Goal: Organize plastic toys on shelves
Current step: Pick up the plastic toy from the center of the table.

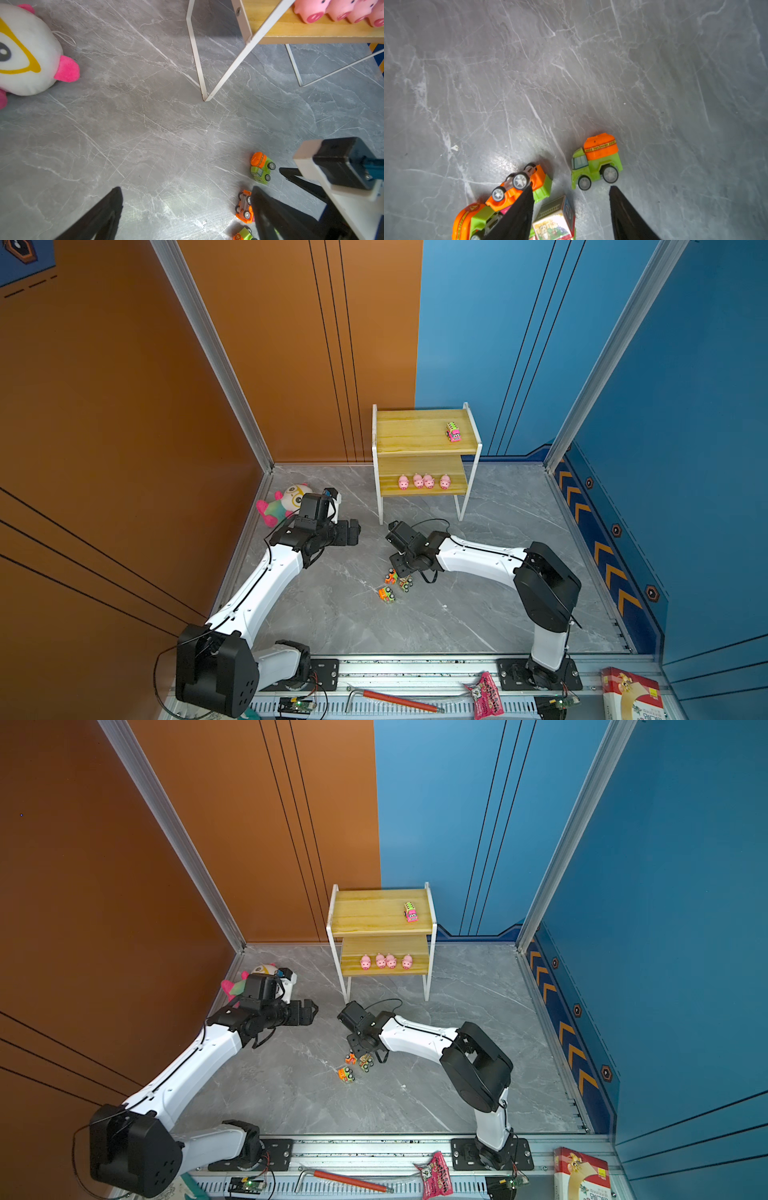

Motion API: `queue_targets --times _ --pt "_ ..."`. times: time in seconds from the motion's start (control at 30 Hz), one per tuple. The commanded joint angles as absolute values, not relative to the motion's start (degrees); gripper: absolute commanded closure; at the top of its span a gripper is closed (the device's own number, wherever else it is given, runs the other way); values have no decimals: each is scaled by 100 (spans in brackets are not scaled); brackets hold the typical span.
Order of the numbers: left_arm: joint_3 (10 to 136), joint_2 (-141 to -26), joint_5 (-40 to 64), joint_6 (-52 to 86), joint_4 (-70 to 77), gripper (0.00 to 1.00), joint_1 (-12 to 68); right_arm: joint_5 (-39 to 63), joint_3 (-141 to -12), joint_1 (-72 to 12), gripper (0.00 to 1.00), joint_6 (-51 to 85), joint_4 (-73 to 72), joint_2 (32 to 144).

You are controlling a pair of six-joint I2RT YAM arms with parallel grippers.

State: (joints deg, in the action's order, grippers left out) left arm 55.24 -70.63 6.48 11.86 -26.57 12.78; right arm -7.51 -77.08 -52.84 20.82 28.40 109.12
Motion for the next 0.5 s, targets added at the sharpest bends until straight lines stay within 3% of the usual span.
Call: queue_targets --times 0.0,0.47 --pt "5702 -7110 708 1239 -2762 4 1222 -1010 -7991 -5278 41 1958 3354 11118" --pt "5702 -7141 756 1244 -2760 4 1195 -1317 -8203 -5182 49 2035 3568 11566"
